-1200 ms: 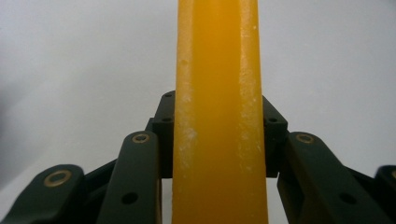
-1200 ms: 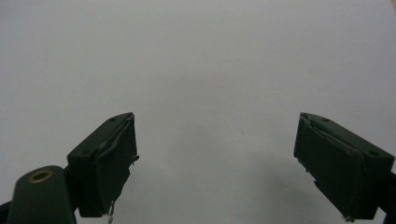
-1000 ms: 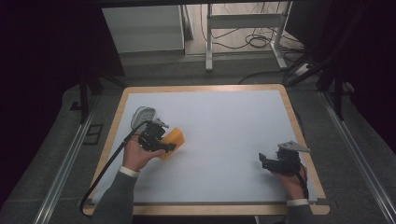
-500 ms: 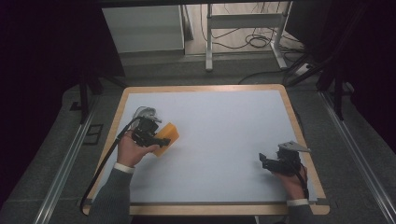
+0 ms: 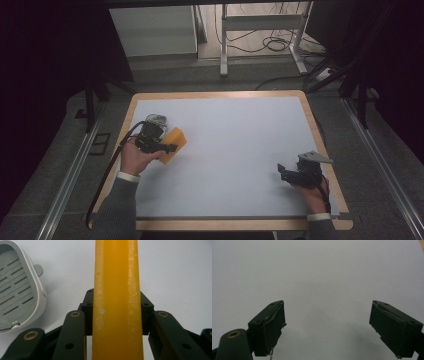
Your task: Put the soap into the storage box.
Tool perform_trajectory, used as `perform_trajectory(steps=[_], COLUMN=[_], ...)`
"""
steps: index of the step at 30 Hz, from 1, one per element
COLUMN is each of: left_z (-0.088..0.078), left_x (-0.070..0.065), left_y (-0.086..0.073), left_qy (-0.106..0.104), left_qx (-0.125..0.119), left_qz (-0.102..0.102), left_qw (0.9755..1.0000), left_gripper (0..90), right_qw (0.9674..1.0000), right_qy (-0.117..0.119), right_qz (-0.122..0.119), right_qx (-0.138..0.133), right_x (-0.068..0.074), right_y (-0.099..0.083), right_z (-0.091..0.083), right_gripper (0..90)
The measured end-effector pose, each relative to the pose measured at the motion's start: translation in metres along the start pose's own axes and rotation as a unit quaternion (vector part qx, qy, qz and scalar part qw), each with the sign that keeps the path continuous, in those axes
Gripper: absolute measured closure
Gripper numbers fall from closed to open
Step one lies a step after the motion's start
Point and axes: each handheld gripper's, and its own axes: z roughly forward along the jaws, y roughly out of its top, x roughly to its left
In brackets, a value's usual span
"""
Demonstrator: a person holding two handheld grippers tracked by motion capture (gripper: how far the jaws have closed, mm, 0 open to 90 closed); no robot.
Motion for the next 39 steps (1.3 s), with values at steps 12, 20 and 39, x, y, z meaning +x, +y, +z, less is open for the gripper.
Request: perform_trajectory(steps=[12, 20, 39], left_z=[-0.006, -0.009, -0.019], left_x=[0.007, 0.013, 0.026], left_y=[0.000, 0.001, 0.004], left_qy=[0.005, 0.011, 0.025], left_qx=[-0.009, -0.012, -0.022], left_qz=[-0.007, -0.019, -0.032], left_qw=[0.9999, 0.9997, 0.9989], left_gripper=[61.0, 60.9, 60.9], right_qw=[1.0000, 1.0000, 0.9999], right_qy=[0.000, 0.004, 0.009], right_qz=[0.000, -0.004, -0.008], right_qx=[-0.001, -0.004, -0.006], right_x=[0.000, 0.000, 0.002], right_y=[0.000, 0.001, 0.001], right_z=[-0.001, -0.002, -0.002], right_gripper=[13.1, 13.1, 13.1])
